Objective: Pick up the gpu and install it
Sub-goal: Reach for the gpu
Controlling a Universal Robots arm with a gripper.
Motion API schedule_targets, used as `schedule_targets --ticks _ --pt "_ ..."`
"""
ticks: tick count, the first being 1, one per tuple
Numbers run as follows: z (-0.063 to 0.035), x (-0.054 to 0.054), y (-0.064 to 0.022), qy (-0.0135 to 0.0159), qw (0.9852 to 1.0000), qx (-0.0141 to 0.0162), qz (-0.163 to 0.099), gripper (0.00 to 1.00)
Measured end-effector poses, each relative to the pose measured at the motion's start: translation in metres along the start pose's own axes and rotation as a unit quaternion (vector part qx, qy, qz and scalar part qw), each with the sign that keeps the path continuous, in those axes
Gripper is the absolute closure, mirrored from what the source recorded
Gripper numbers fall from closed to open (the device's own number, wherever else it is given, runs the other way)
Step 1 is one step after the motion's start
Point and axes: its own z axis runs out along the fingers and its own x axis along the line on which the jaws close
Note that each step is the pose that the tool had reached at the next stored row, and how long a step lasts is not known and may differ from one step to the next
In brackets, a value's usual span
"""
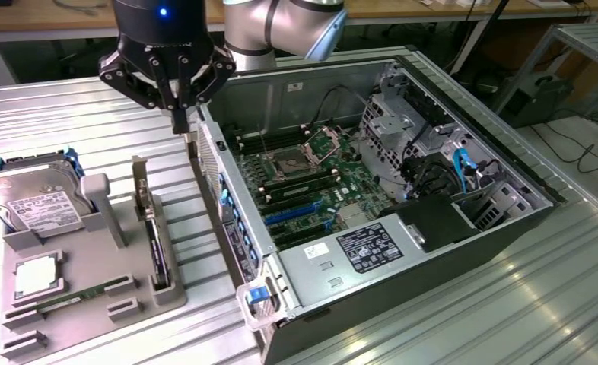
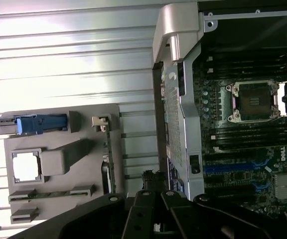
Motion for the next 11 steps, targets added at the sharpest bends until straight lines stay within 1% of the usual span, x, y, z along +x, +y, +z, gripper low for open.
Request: schedule_targets --ticks 11 --pt "-0.0009 0.013 -0.0125 0.0 1.0 -0.0002 0.0 0.89"
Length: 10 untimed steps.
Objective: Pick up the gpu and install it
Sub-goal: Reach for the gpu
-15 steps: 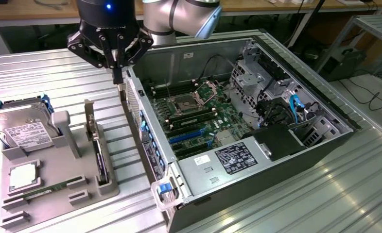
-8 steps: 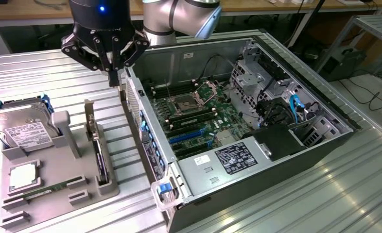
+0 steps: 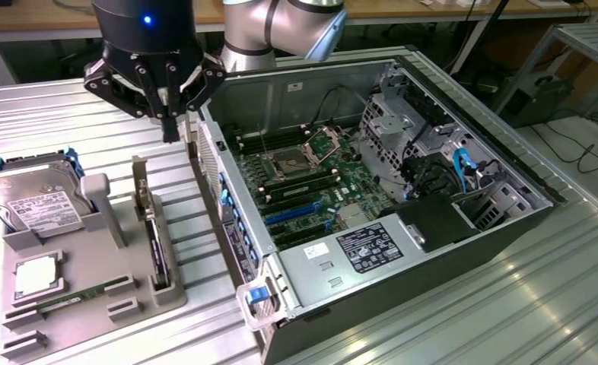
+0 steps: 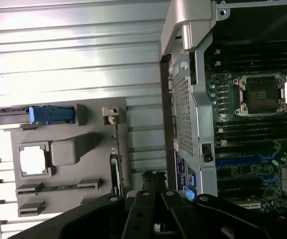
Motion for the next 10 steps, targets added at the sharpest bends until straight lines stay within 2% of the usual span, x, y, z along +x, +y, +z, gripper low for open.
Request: schedule_targets --ticks 10 --pt "-0.0008 0.013 -0.0106 0.0 1.0 -0.0001 0.0 0.89"
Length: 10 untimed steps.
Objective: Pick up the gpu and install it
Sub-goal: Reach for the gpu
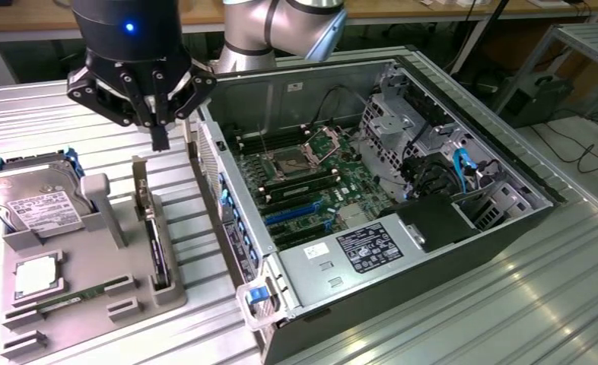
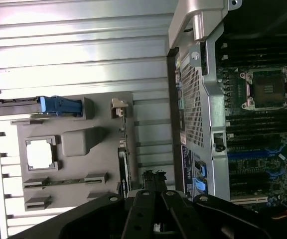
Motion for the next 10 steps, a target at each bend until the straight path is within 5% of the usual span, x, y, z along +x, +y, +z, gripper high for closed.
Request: schedule_targets --ticks 10 --pt "-0.0006 0.018 -0.0042 0.0 1.0 -0.0001 0.0 0.89"
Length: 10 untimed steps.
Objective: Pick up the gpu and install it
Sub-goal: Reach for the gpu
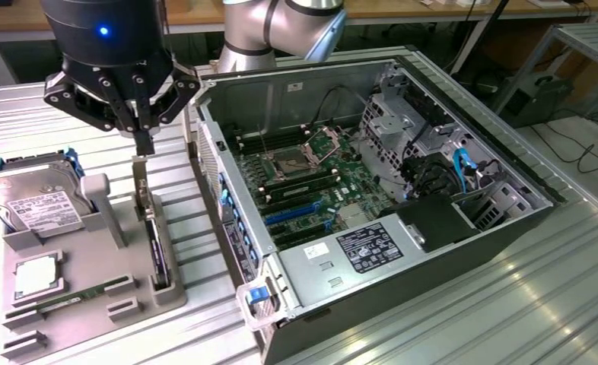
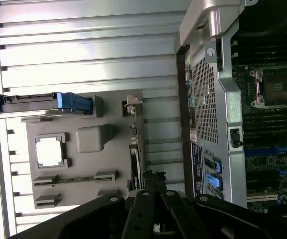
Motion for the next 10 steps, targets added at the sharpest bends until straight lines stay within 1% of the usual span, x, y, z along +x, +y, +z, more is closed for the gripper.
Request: schedule_targets --ticks 10 --pt "-0.0005 0.013 -0.0037 0.0 1.0 0.0 0.0 0.89"
